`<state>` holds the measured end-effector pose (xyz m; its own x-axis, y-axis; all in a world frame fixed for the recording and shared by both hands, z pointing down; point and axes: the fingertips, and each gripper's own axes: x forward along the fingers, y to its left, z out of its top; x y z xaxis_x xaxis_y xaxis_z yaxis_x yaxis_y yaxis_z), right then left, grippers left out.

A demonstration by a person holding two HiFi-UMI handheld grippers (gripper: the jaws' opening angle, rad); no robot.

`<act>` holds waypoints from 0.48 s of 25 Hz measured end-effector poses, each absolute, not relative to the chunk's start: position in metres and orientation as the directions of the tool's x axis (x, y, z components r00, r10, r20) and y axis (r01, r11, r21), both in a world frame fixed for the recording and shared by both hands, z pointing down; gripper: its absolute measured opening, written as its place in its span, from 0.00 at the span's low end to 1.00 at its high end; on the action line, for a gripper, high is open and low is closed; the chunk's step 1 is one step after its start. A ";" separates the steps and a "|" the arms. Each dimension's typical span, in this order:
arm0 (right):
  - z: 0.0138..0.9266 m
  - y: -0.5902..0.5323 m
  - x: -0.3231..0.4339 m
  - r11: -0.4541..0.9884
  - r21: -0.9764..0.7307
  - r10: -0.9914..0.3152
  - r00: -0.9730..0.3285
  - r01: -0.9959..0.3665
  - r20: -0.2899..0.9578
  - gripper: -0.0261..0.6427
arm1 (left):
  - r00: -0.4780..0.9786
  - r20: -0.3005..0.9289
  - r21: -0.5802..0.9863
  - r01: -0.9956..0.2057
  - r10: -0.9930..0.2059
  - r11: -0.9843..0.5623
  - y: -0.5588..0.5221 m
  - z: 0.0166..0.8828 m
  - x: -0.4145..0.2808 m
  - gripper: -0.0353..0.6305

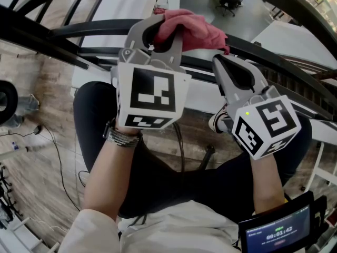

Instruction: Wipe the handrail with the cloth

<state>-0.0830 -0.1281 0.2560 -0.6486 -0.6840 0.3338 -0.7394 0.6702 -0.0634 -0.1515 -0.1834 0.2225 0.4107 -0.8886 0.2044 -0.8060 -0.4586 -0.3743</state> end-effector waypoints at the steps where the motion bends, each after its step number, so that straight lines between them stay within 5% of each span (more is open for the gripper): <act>1: 0.256 -0.128 -0.083 0.670 -0.063 -0.684 -0.648 -0.740 0.334 0.04 | 0.411 0.204 -0.374 -0.806 -0.888 -0.459 -0.183 0.222 -0.151 0.09; 12: 0.256 -0.129 -0.081 0.666 -0.063 -0.689 -0.644 -0.744 0.332 0.04 | 0.416 0.205 -0.376 -0.802 -0.886 -0.463 -0.183 0.222 -0.149 0.09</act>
